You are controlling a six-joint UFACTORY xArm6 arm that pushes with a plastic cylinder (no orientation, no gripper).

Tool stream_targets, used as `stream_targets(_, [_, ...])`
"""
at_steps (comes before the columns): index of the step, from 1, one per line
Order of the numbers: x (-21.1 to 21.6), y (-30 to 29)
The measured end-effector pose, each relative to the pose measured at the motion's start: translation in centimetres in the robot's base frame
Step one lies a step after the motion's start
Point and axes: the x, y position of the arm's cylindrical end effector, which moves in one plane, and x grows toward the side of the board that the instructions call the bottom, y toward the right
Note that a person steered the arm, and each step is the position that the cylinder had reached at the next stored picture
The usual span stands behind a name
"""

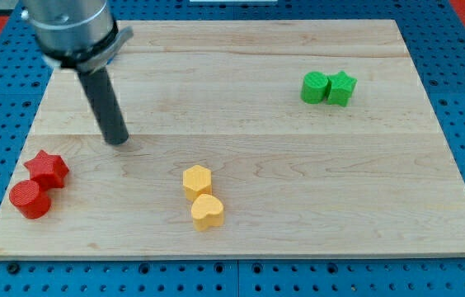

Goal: Move the yellow heart into the bottom of the green blocks

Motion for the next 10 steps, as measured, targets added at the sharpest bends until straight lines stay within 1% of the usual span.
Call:
stream_targets(1, [5.5, 0.0])
stream_targets(2, [8.0, 0.3])
stream_targets(3, [9.6, 3.9])
stream_targets(4, [10.7, 9.4])
stream_targets(5, [8.8, 13.4])
stream_targets(6, [7.9, 17.4])
stream_targets(7, [9.7, 19.4])
stream_targets(8, [12.3, 19.3])
stream_targets(9, [12.0, 21.4])
stream_targets(10, [9.1, 23.4])
